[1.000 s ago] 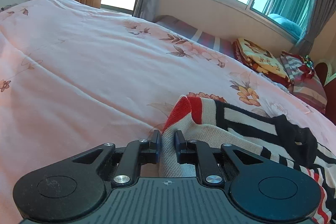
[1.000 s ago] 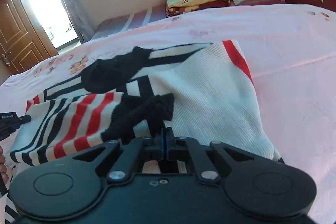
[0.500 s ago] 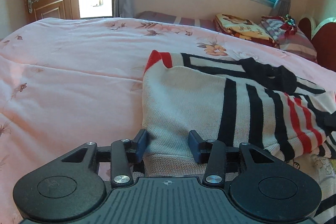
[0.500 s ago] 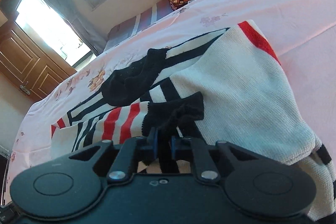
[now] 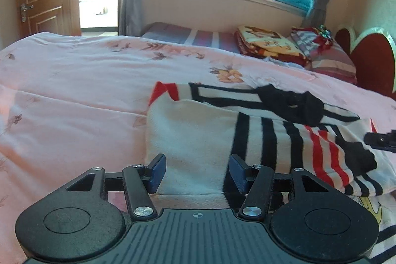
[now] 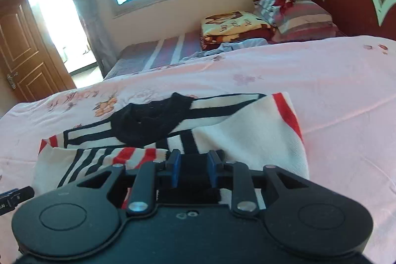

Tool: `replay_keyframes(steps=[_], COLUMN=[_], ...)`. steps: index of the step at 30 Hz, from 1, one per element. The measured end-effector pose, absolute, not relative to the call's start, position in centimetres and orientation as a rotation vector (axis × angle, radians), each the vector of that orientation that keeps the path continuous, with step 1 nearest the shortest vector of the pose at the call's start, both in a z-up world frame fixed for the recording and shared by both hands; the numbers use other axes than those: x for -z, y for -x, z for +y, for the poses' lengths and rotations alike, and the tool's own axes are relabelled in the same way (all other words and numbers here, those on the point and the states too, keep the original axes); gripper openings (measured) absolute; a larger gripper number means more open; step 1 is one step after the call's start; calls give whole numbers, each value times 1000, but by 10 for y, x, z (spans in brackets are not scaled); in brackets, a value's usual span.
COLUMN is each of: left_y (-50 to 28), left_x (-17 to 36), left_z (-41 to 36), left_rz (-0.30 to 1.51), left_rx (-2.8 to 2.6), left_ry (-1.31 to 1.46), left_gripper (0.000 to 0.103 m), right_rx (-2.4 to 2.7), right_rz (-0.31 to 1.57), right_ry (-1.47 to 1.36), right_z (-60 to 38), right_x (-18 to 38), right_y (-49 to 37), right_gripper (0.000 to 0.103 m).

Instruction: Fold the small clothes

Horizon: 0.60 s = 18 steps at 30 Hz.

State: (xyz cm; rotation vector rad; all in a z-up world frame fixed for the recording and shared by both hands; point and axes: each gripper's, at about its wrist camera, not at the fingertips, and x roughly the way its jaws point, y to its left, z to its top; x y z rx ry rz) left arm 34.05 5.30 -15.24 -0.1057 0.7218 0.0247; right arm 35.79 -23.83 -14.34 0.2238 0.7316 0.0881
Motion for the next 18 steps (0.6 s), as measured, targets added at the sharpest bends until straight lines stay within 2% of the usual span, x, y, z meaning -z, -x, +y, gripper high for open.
replay_keyframes(steps=[2, 5, 6, 8, 10, 12, 18], left_y=[-347, -344, -343, -343, -338, -329, -308], left_x=[165, 175, 175, 170, 161, 153, 148], left_z=[47, 42, 42, 45, 44, 38, 7], left_rz=[772, 753, 753, 770, 767, 754, 791], left_rx=[-25, -22, -20, -26, -35, -7, 64], left_ry=[93, 18, 13, 33, 44, 38, 40], left_gripper=[57, 56, 57, 57, 57, 57, 57], right_rx=[-100, -55, -79, -81, -82, -126, -222], right_rz=[768, 839, 807, 829, 823, 797, 819], right_ry=[-193, -91, -82, -79, -74, -71, -43], right_z=[-227, -225, -229, -230, -228, -222, -195], right_x=[153, 180, 182, 176, 165, 155, 156], right_y=[-366, -372, -369, -368, -360, -343, -304], right_gripper=[22, 22, 21, 21, 27, 30, 29])
